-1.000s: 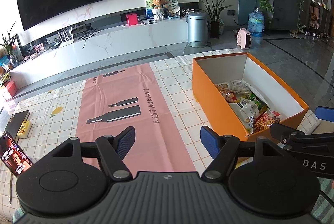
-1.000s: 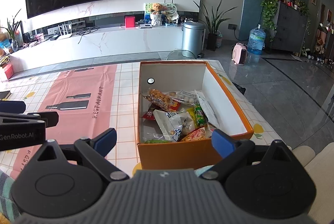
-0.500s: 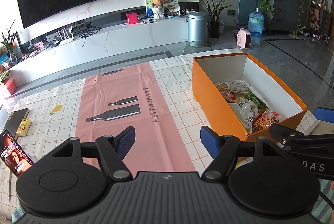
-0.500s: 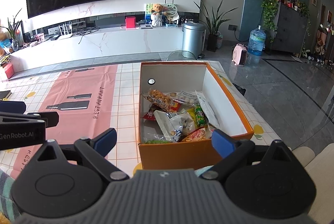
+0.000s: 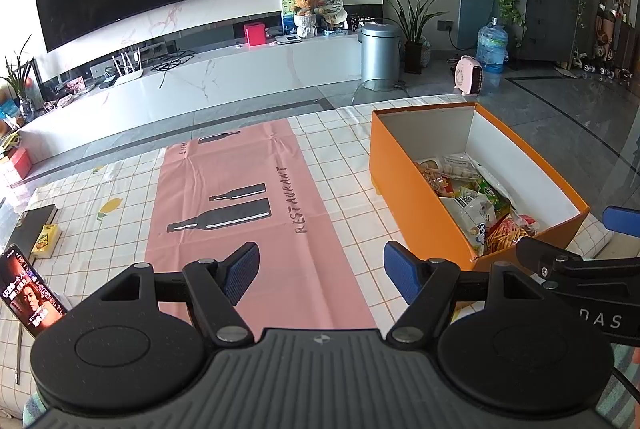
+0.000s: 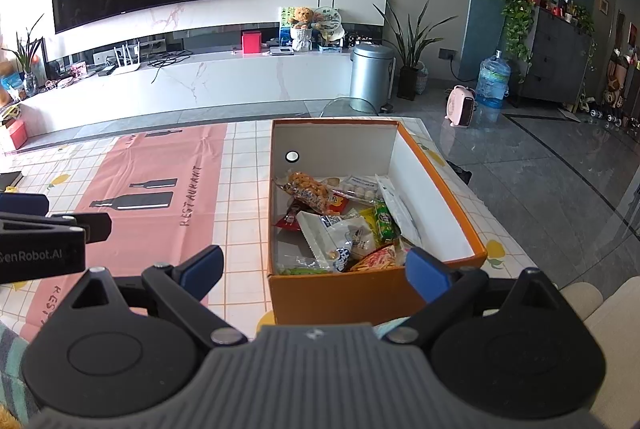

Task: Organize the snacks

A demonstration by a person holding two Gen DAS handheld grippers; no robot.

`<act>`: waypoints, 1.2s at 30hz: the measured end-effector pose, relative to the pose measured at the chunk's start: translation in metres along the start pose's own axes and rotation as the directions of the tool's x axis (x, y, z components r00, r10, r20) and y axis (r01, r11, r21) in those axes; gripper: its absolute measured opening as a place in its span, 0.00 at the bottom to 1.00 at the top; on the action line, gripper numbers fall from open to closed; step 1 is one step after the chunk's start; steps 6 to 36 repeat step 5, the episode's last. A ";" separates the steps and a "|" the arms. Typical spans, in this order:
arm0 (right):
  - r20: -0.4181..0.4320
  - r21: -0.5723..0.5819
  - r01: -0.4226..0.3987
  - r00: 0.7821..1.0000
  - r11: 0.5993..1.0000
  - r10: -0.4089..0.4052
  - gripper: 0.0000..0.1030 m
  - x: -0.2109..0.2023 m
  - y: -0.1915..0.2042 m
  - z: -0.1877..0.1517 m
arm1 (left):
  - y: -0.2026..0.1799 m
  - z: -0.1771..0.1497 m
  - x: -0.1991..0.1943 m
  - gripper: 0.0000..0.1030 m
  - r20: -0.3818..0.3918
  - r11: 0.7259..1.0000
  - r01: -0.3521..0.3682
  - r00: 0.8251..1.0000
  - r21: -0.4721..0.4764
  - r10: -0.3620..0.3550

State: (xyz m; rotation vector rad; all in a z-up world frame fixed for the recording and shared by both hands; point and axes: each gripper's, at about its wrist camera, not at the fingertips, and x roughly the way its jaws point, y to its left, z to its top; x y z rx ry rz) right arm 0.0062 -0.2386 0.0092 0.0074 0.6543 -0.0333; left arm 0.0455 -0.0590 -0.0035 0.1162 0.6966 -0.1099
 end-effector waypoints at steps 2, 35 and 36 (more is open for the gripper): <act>0.000 0.000 0.000 1.000 1.000 0.000 0.92 0.000 0.000 0.000 | 0.000 0.000 -0.001 0.81 0.002 1.000 0.002 1.000 0.001 -0.002; 0.001 -0.003 0.000 1.000 1.000 0.000 0.92 -0.001 0.001 0.001 | 0.001 0.000 -0.002 0.81 0.004 1.000 0.005 1.000 -0.004 -0.005; 0.001 -0.003 0.000 1.000 1.000 0.000 0.92 -0.001 0.001 0.001 | 0.001 0.000 -0.002 0.81 0.004 1.000 0.005 1.000 -0.004 -0.005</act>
